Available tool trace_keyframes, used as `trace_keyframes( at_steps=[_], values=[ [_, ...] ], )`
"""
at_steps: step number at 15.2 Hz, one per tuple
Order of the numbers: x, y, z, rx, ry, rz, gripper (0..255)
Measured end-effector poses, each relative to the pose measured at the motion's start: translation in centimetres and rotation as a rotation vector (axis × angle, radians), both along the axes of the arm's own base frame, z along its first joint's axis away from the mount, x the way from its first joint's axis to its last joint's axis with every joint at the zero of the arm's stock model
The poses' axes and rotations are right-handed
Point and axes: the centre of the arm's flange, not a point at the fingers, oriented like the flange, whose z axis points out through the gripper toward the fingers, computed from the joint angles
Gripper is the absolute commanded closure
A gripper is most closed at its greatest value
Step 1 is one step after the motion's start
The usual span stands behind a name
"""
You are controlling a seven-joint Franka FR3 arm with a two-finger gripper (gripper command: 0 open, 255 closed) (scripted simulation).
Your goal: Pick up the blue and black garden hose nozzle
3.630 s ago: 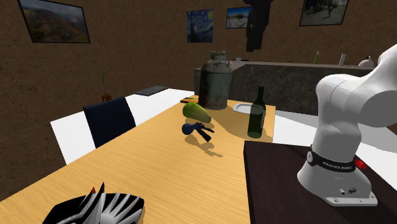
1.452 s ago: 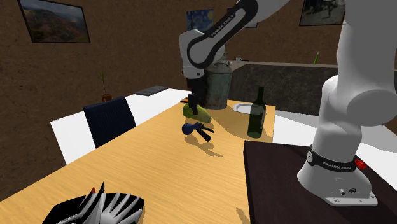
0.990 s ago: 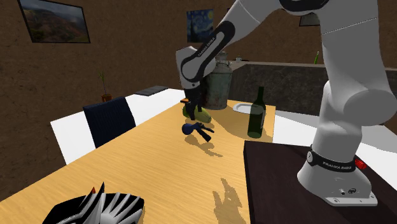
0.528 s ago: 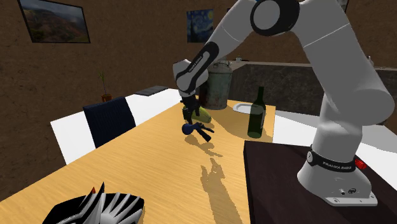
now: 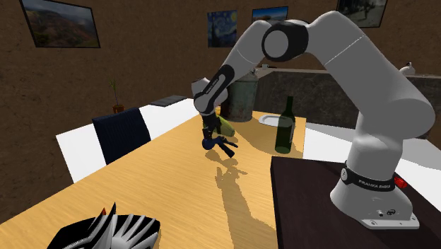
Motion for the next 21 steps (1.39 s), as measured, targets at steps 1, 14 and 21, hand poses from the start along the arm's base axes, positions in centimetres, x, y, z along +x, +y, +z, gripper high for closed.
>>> trace_keyframes(
  at_steps=[1,14,21],
  values=[
    [0.0,0.0,-0.4,0.0,0.0,0.0,0],
    [0.0,0.0,-2.8,-0.001,0.0,-0.001,255],
    [0.0,0.0,-0.7,0.0,0.0,0.0,255]
  ],
)
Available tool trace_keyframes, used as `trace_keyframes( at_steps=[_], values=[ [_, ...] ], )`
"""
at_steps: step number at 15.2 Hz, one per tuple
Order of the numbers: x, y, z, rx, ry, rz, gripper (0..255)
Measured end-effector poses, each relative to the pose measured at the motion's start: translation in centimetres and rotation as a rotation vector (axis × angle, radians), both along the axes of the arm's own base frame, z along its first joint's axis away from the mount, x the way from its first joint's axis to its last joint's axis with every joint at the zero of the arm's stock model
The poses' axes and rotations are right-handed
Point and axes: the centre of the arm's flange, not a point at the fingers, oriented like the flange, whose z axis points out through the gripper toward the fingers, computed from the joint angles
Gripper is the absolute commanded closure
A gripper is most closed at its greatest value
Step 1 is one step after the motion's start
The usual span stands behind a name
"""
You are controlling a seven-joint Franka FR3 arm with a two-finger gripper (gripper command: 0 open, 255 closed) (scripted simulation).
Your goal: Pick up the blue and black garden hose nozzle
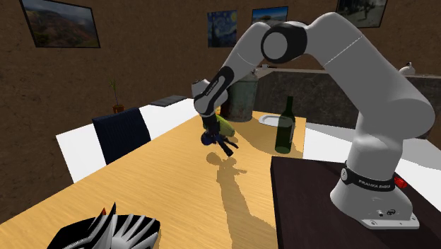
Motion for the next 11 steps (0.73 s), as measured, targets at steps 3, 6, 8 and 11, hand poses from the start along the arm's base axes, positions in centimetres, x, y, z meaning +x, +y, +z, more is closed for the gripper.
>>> trace_keyframes(
  at_steps=[3,6,8,11],
  values=[
    [0.0,0.0,1.5,0.0,0.0,0.0,255],
    [-0.1,0.0,3.1,0.0,0.0,0.0,255],
    [-0.1,0.0,4.1,0.0,0.0,0.0,255],
    [-0.1,-0.1,5.5,0.0,0.0,0.0,255]
  ],
)
